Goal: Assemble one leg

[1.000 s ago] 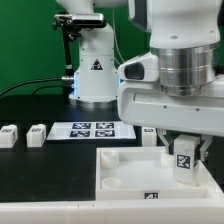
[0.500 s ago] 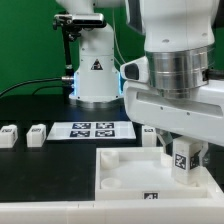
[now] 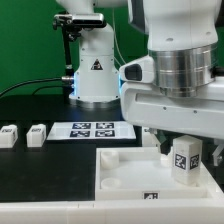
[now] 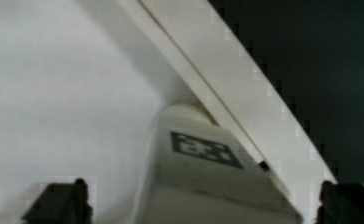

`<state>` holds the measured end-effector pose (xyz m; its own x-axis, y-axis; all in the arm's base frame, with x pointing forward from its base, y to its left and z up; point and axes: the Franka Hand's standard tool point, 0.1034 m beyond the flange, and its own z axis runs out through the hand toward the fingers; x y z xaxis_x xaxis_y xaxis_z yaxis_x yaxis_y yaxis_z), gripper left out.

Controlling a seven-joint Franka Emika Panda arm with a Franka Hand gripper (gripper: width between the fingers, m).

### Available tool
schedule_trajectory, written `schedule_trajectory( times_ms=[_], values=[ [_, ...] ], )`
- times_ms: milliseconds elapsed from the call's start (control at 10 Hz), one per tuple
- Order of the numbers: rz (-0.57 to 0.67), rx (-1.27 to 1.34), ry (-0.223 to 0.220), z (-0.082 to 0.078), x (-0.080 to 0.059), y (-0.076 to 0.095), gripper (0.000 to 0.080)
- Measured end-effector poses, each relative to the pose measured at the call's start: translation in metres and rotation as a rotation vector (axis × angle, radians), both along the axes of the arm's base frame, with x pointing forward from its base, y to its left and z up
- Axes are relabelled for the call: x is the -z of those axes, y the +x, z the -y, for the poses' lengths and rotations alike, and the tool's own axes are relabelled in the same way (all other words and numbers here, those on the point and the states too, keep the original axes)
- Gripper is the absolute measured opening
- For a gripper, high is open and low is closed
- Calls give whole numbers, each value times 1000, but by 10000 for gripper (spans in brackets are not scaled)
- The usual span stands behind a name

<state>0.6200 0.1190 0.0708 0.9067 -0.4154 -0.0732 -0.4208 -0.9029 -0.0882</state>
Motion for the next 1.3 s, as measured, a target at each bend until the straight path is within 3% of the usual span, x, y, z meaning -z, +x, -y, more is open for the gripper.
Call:
schedule_trajectory(
  times_ms=[600,1000,1200,1300],
  values=[
    [83,-766,-39,-2,-6,3,648],
    [88,-824,-37,1,-6,3,648],
    [87,-824,-37,1,-5,3,378],
    [87,-824,-37,1,-5,3,378]
  ],
)
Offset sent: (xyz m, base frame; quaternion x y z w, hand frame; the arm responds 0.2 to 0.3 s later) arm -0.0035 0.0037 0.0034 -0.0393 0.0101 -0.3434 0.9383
